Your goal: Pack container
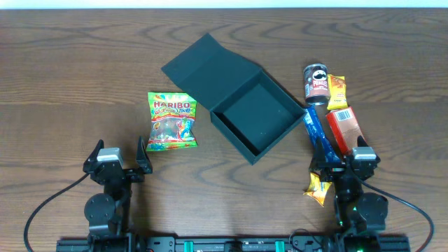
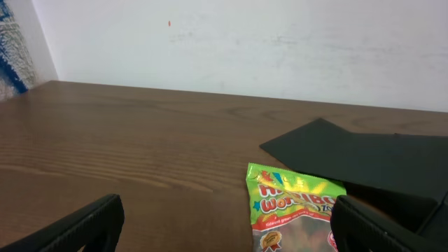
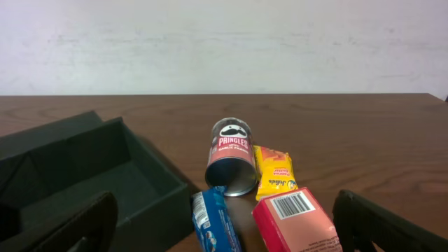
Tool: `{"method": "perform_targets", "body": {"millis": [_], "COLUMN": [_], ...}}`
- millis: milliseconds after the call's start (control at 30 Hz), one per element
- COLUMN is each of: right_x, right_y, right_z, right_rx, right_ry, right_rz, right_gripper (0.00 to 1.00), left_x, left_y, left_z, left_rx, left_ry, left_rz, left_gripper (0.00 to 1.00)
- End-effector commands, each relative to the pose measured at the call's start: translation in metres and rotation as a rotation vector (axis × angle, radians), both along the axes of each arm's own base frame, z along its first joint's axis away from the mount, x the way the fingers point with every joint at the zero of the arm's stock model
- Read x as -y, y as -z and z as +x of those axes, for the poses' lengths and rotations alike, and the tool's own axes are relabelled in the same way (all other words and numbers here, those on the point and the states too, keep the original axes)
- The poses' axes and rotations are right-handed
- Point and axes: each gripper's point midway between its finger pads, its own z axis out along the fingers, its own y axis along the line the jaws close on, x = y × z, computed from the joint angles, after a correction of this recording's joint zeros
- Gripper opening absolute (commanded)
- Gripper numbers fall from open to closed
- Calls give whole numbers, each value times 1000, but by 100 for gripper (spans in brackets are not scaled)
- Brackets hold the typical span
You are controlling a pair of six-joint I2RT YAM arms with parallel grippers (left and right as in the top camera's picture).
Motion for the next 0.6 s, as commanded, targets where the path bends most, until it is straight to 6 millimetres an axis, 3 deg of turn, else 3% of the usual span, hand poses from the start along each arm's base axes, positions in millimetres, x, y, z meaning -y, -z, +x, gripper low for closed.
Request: {"method": "perform_targets", "body": {"millis": [0, 567], "right_x": [2, 2], "right_y": [2, 2], "right_z": [0, 0], "right_rx": [-6, -6], "right_ry": [8, 8], "right_rz": [-12, -12], "right_gripper": [99, 99], "left_x": [2, 0], "left_y": [17, 17], "left_z": [-2, -2], "left_rx": [-61, -60], "left_ry": [13, 2], "left_rz": [11, 13], "left_gripper": [95, 95]}}
